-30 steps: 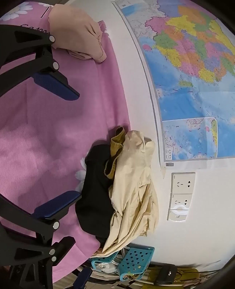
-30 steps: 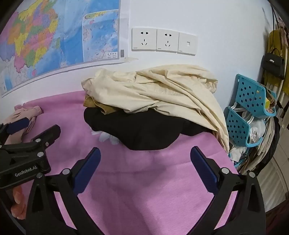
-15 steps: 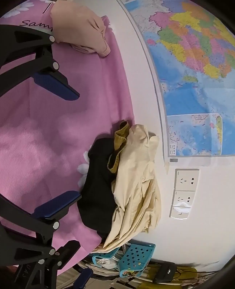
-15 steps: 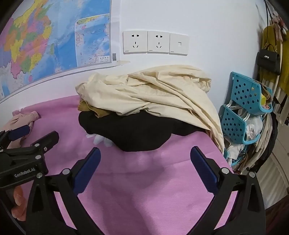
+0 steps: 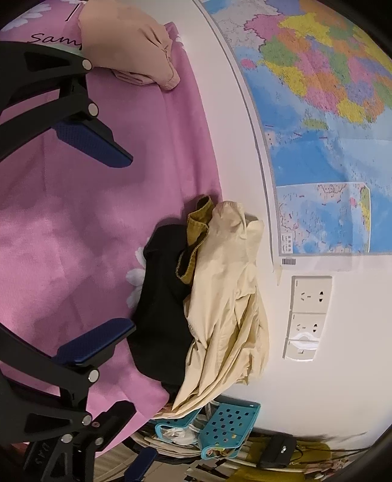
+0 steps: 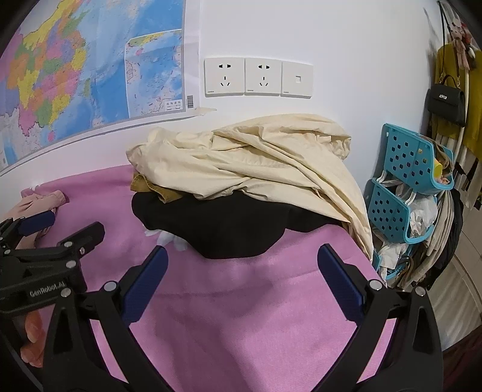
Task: Fold large clothes
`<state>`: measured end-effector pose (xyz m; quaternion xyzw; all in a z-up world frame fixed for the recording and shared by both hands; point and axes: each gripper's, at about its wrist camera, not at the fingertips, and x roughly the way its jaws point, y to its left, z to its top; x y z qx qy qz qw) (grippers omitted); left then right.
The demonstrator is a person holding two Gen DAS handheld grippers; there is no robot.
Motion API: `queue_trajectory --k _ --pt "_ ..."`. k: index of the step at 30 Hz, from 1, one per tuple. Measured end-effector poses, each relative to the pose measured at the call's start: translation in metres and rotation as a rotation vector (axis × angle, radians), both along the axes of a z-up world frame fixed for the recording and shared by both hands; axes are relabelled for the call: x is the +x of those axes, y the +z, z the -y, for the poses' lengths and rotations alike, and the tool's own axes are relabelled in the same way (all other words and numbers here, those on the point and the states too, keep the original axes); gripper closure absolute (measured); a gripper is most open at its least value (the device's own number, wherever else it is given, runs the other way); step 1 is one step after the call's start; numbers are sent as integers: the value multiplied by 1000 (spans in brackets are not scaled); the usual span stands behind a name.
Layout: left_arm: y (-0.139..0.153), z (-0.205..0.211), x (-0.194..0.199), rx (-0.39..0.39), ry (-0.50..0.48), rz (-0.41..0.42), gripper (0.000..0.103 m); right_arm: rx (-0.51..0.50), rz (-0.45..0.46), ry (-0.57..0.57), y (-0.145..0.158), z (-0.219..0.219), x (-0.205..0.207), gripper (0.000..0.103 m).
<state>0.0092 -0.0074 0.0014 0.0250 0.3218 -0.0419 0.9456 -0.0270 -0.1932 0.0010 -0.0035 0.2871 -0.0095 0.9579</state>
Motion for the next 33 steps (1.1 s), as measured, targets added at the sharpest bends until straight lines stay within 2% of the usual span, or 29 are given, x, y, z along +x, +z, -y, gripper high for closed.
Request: queue_trajectory --k 33 --pt "-1 2 0 -5 12 8 7 12 9 4 2 2 3 5"
